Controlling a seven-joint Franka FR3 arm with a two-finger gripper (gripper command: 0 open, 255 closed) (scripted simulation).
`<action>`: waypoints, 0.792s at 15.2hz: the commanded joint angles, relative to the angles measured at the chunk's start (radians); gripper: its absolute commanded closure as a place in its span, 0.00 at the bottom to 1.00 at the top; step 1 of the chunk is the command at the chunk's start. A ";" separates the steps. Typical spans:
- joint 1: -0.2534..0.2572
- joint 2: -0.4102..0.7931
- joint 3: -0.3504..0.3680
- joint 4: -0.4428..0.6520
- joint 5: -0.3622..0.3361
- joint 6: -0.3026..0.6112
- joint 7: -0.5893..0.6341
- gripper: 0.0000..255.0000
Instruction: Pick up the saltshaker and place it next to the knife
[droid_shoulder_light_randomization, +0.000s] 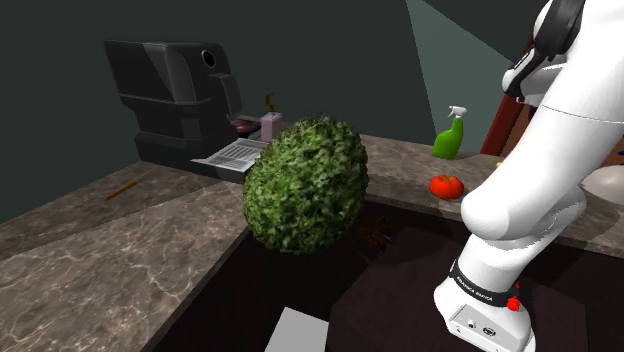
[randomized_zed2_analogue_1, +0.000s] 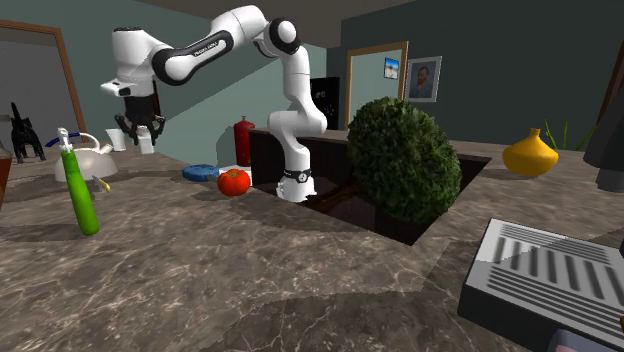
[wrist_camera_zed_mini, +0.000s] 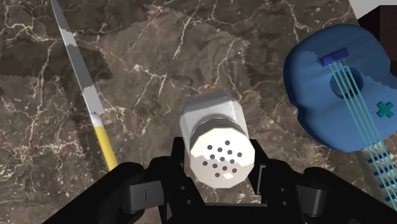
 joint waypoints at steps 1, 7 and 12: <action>-0.002 0.016 -0.004 -0.021 0.009 0.032 -0.001 1.00; -0.012 0.073 -0.011 -0.068 0.049 0.119 -0.015 1.00; -0.026 0.128 -0.008 -0.101 0.093 0.192 -0.034 1.00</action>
